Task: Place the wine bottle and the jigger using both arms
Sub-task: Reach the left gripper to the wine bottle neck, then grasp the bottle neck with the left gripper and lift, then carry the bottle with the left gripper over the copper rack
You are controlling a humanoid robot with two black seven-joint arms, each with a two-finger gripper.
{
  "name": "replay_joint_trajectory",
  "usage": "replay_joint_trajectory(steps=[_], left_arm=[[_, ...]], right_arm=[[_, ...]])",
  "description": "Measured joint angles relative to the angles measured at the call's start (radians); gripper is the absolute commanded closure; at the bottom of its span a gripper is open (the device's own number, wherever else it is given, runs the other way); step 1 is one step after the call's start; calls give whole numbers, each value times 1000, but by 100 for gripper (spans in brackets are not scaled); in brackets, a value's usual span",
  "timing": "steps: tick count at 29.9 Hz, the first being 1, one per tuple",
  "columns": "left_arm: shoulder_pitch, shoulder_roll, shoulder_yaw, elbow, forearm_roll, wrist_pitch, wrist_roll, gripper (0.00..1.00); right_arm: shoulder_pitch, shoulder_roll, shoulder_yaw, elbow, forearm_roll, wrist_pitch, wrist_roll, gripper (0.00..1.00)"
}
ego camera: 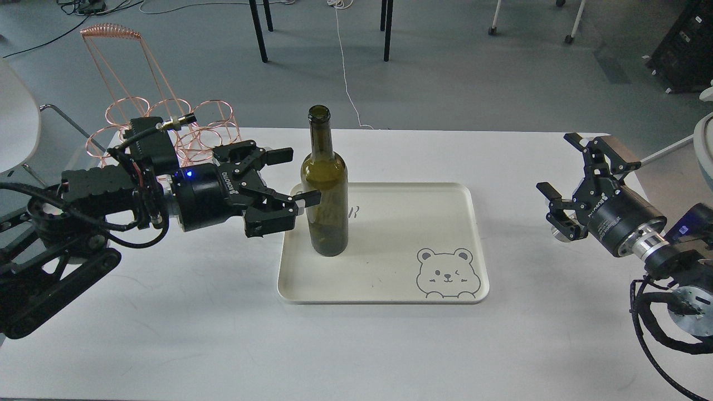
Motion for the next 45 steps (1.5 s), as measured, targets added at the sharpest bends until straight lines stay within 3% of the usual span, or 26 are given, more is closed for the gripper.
replay_joint_trajectory(steps=[18, 23, 26, 27, 30, 33, 36, 45], left_arm=[[-152, -139, 2, 125, -13, -5, 0, 2], [-181, -168, 22, 139, -13, -5, 0, 6], [-203, -173, 50, 141, -14, -3, 0, 17], [-209, -176, 55, 143, -14, -2, 0, 24], [-215, -188, 61, 153, -15, -1, 0, 59], [-218, -203, 64, 172, -14, 3, 0, 68], [-223, -213, 65, 189, -11, 7, 0, 91], [-272, -210, 65, 182, -21, 15, -1, 94]], right_arm=[[-6, 0, -1, -2, -3, -3, 0, 1], [-8, 0, -1, -3, -3, -3, 0, 1], [-8, 0, -1, -5, -3, -3, 0, 1], [-8, 0, 0, -6, -3, -3, 0, 1], [-8, 0, 0, -6, -3, -3, 0, 1], [-8, 0, 0, -6, -3, -3, 0, 1], [-8, 0, 0, -6, -3, -3, 0, 1], [-10, 0, 0, -6, -3, -4, 0, 1]])
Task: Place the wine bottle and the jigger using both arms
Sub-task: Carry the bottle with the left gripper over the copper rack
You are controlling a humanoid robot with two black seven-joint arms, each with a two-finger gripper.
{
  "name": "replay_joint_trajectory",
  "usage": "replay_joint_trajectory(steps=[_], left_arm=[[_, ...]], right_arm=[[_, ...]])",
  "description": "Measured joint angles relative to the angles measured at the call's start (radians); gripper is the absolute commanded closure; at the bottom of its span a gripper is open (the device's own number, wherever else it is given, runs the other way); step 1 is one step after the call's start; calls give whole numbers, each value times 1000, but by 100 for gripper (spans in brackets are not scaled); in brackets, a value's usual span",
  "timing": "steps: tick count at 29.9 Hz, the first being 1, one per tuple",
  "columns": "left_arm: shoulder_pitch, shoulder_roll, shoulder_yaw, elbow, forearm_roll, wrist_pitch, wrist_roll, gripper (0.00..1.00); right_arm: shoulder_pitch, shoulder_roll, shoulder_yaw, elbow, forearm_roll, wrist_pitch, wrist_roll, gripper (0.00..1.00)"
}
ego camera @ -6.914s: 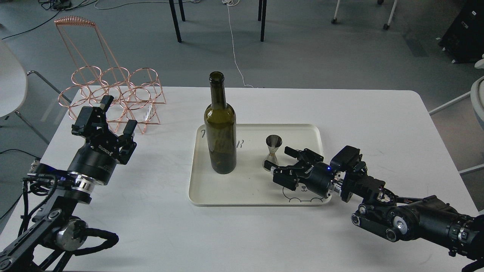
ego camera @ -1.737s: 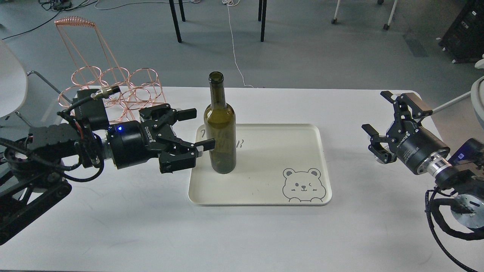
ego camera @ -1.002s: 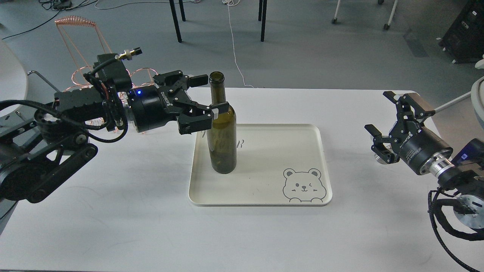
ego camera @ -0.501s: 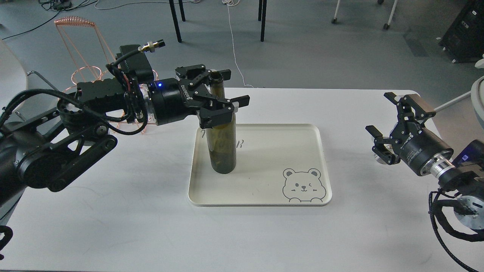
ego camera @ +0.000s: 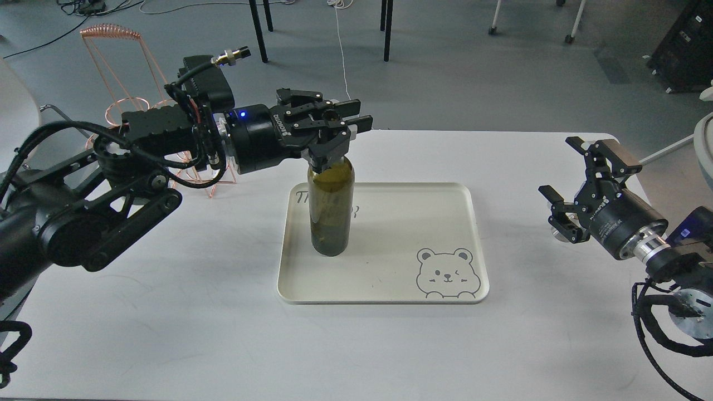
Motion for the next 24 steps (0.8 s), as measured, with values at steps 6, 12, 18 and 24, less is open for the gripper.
replay_joint_trajectory(steps=[6, 12, 18, 24], left_arm=[[-81, 64, -3, -25, -42, -12, 0, 94], [-246, 170, -3, -27, -130, -76, 0, 94], [-362, 277, 1, 16, -146, -160, 0, 96], [-398, 317, 2, 150, -145, -161, 1, 96]], right_arm=[[0, 0, 0, 0, 0, -1, 0, 1], [0, 0, 0, 0, 0, -13, 0, 1], [-1, 3, -1, 0, 0, -21, 0, 1], [-1, 3, -1, 0, -1, -21, 0, 1]])
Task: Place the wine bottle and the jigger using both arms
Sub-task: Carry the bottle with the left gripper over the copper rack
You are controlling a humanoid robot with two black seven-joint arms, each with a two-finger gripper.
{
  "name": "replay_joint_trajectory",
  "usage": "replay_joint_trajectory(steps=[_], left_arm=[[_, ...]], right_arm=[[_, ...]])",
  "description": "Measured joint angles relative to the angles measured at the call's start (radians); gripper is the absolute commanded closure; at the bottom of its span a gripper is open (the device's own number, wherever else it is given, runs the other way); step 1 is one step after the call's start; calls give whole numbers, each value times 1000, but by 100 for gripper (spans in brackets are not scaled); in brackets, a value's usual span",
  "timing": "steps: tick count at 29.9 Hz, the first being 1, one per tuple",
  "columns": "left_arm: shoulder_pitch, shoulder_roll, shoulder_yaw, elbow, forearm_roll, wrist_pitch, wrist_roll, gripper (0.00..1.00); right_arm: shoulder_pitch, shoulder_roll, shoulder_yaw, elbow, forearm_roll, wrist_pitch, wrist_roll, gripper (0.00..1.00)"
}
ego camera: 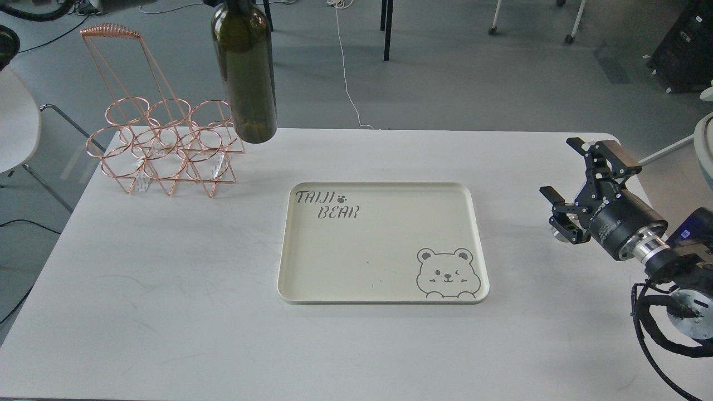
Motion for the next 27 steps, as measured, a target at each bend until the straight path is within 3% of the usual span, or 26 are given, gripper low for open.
replay_joint_trajectory(steps=[9, 19, 27], left_arm=[[3, 16, 8, 160, 5, 18, 0, 96], [6, 0, 109, 222, -41, 104, 0, 95], [11, -7, 152, 243, -69, 126, 0, 95]], right_arm=[[0, 0, 0, 0, 0, -2, 0, 1], [-1, 0, 0, 0, 0, -4, 0, 1], [-2, 0, -1, 0, 0, -4, 0, 1]])
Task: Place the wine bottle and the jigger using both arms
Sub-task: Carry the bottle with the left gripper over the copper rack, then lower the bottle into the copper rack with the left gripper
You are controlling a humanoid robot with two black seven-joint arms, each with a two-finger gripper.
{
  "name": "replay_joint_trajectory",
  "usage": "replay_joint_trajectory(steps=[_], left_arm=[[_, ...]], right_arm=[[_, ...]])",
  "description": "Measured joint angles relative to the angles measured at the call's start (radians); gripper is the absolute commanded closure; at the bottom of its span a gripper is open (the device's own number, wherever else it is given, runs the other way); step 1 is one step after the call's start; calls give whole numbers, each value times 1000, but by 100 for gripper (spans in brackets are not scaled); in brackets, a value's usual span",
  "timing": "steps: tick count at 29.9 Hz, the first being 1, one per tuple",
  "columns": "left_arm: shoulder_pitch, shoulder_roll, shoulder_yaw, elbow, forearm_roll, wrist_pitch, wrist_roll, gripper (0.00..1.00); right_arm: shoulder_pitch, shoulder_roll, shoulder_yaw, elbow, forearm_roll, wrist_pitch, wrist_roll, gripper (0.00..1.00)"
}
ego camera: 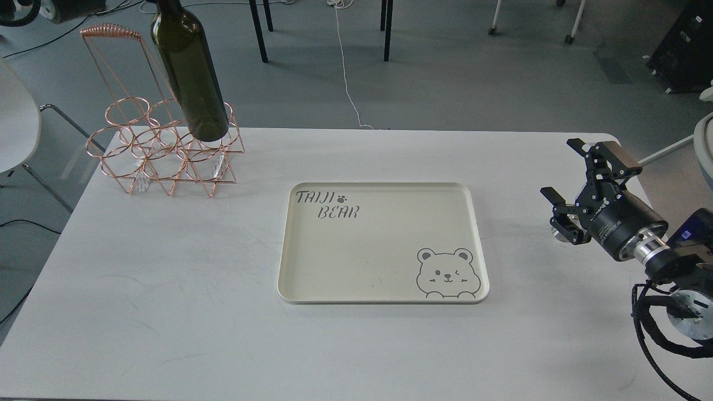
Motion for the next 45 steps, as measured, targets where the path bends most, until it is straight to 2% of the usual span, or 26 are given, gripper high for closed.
replay_joint_trajectory(steps=[35, 45], left_arm=[[55, 10, 25, 18, 7, 14, 0, 94], [129, 3, 29, 20, -1, 65, 0, 94]], right_arm=[[-9, -3, -3, 0, 0, 0, 0, 1], [-11, -3, -3, 0, 0, 0, 0, 1]])
